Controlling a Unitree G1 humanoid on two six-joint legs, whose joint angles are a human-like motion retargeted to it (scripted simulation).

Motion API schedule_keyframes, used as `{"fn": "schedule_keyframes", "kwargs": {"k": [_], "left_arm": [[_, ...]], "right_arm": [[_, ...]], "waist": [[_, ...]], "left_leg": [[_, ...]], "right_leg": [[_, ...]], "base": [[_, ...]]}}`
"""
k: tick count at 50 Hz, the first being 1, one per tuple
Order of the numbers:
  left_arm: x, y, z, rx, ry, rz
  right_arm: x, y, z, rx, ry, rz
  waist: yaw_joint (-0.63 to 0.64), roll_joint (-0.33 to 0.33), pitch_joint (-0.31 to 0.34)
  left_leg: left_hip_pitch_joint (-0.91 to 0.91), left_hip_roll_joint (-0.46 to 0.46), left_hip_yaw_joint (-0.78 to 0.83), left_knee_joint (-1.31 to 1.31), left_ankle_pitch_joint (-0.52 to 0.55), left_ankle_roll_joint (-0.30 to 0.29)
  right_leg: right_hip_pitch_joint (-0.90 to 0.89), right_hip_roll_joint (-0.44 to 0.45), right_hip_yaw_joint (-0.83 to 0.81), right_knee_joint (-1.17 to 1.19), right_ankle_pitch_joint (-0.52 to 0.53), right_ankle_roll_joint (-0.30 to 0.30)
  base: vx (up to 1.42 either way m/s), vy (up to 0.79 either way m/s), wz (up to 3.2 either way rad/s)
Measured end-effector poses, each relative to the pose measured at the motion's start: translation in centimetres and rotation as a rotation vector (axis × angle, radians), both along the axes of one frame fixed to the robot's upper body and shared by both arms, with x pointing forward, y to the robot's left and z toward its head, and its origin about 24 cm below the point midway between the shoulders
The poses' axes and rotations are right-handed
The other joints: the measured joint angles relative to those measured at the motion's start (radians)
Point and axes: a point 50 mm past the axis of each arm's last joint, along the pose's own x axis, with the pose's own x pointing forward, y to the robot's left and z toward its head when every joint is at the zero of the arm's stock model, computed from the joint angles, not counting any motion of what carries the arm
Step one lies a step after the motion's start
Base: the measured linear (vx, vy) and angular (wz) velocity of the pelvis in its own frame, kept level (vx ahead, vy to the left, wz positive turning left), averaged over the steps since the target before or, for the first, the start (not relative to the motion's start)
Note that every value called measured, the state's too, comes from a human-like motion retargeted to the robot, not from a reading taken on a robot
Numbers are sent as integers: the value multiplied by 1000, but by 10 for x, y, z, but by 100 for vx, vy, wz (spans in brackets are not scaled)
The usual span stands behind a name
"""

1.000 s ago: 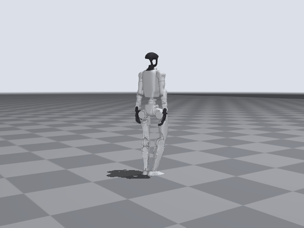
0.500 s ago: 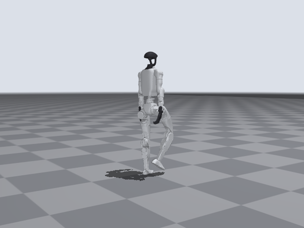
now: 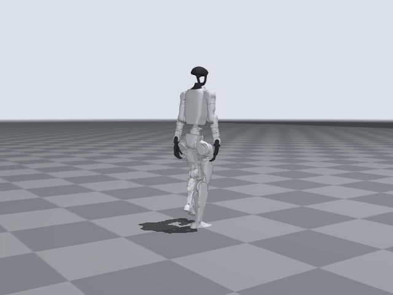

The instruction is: In place motions

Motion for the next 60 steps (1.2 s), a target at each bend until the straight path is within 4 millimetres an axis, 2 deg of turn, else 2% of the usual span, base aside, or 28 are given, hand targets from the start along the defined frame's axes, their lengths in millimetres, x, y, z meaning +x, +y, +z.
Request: {"fn": "schedule_keyframes", "kwargs": {"k": [5, 7, 9, 10, 12, 15, 20, 23, 24, 25, 26, 28, 30, 32, 35, 38, 40, 44, 47, 50, 51, 52, 53, 55, 57, 58, 60], "left_arm": [[-1, -3, 0, 6, 0, 24], [1, -3, -1, 7, -4, 22], [4, -2, -1, 14, -11, 15], [5, -3, -1, 17, -16, 12], [14, -2, -1, 15, -34, 7], [36, 3, -1, 31, -92, -11], [61, 23, 2, 76, -174, -111], [70, 33, 4, 114, -196, -144], [72, 34, 5, 127, -204, -148], [75, 36, 5, 138, -213, -150], [83, 38, 7, 145, -232, -155], [94, 40, 8, 157, -263, -170], [98, 39, 9, 159, -279, -183], [97, 32, 7, 135, -276, -172], [74, 19, 2, 90, -223, -108], [39, 11, 0, 34, -131, -73], [18, 6, 0, 12, -54, -58], [-22, -1, 4, -39, 85, -22], [-46, -5, 8, -38, 146, 12], [-64, -6, 11, -23, 185, 55], [-64, -7, 11, -23, 193, 78], [-65, -7, 12, -19, 199, 96], [-64, -6, 12, -9, 201, 104], [-62, -3, 11, 10, 202, 97], [-43, -2, 8, 1, 161, 88], [-17, 2, 4, 1, 104, 69], [35, 15, 2, 45, -34, 4]], "right_arm": [[-27, -2, -3, -28, 106, 15], [-39, -5, -3, -46, 149, 11], [-51, -8, -3, -61, 197, 5], [-58, -10, -3, -70, 222, 3], [-66, -13, -2, -94, 260, -7], [-68, -15, -1, -110, 266, -54], [-71, -15, -1, -95, 277, -73], [-69, -16, -1, -111, 272, -40], [-68, -16, -1, -109, 268, -33], [-66, -16, -1, -106, 263, -27], [-62, -15, -1, -98, 250, -30], [-57, -16, -2, -84, 224, -41], [-54, -20, -1, -81, 212, -46], [-48, -25, 0, -114, 212, -36], [-43, -31, 1, -186, 193, -28], [-35, -32, 2, -167, 164, -46], [-27, -28, 1, -131, 151, -56], [-15, -14, 0, -72, 103, -45], [-17, -4, -2, -41, 78, -25], [-26, 4, -4, -13, 85, 4], [-29, 2, -4, -13, 97, 23], [-32, 2, -4, -14, 109, 37], [-36, 2, -4, -17, 122, 42], [-49, -2, -4, -33, 160, 38], [-55, -10, -3, -70, 188, 27], [-48, -11, -3, -83, 175, -5], [-35, -12, -2, -92, 124, -119]], "waist": [[-19, 25, -24], [-29, 45, -31], [-53, 74, -53], [-63, 92, -67], [-119, 132, -96], [-144, 147, -75], [-146, 158, -55], [-124, 138, -47], [-109, 122, -50], [-94, 105, -56], [-88, 87, -52], [-49, 43, -25], [-12, 19, -6], [63, 11, 6], [132, -20, -13], [173, -55, -19], [179, -68, 3], [170, -49, 7], [143, -27, -43], [111, 9, -89], [80, 17, -64], [59, 27, -47], [58, 44, -44], [-6, 101, -85], [-100, 177, -127], [-69, 177, -88], [-82, 171, 8]], "left_leg": [[252, -84, -29, -393, 88, -27], [361, -123, -68, -575, -33, -50], [444, -108, -49, -719, -149, -64], [463, -104, -60, -781, -180, -59], [453, -88, -129, -853, -175, -70], [459, -63, -107, -924, -129, -94], [449, -42, -103, -901, -146, -93], [419, -46, -75, -787, -159, -81], [391, -48, -41, -715, -123, -73], [354, -48, 3, -630, -71, -64], [273, -28, 12, -489, 28, -70], [95, -23, -5, -202, 165, -55], [-70, 40, 32, 114, 70, 11], [-246, 164, 75, 382, -5, 54], [-501, 289, 95, 683, -111, 118], [-681, 319, 79, 829, -164, 145], [-705, 308, 72, 842, -173, 144], [-540, 263, 61, 682, -161, 121], [-316, 172, 77, 411, -134, 72], [-38, 17, 41, -8, -71, -11], [114, -57, 9, -223, -22, -30], [251, -116, -19, -423, -25, -40], [359, -142, -40, -594, -132, -33], [518, -97, 97, -833, -271, 0], [479, -40, 20, -907, -215, -38], [438, -41, -105, -897, -191, -52], [440, -29, -124, -885, -186, -47]], "right_leg": [[15, 21, -9, 3, -14, 5], [17, 43, -13, 8, -21, 4], [9, 66, -31, 11, -26, 8], [2, 79, -36, 11, -27, 12], [-26, 97, -79, 11, -28, 16], [-49, 100, -102, 35, -27, 21], [-73, 110, -90, 81, -48, 9], [-66, 101, -53, 84, -45, 5], [-66, 89, -44, 78, -42, 6], [-68, 74, -37, 70, -39, 9], [-65, 52, -47, 60, -37, 16], [-44, 12, -49, 40, -28, 30], [-26, 4, -69, 17, -12, 22], [-36, 6, -44, 9, 0, 18], [-86, 0, 26, 24, -1, -6], [-132, 5, 118, 65, -17, -43], [-135, 2, 152, 89, -25, -54], [-95, 5, 155, 65, -22, -41], [-78, 1, 135, 32, -19, -17], [-69, 22, 100, 33, -34, -7], [-32, 12, 69, 63, -61, 2], [-7, 11, 48, 95, -85, 8], [-5, 27, 47, 133, -104, 7], [-45, 58, -30, 234, -123, 8], [-185, 52, -140, 433, 31, 51], [-289, 51, -78, 596, 142, 95], [-466, 131, 79, 867, 249, 159]], "base": [[9, 0, -4], [9, -3, 2], [9, -4, 24], [4, -5, 51], [-7, -6, 73], [-21, -4, 23], [-4, -1, 0], [0, 5, -35], [4, 8, -44], [-5, 7, -8], [-11, 7, 21], [-10, 6, 28], [0, 2, 11], [-12, 6, -68], [-2, 4, -81], [1, 2, -58], [-3, 0, -9], [5, 2, -2], [20, 4, 1], [24, -2, 14], [25, -6, 39], [26, -8, 17], [27, -8, 16], [25, -8, 97], [-13, -8, 84], [-57, -11, -42], [-64, -12, 8]]}}
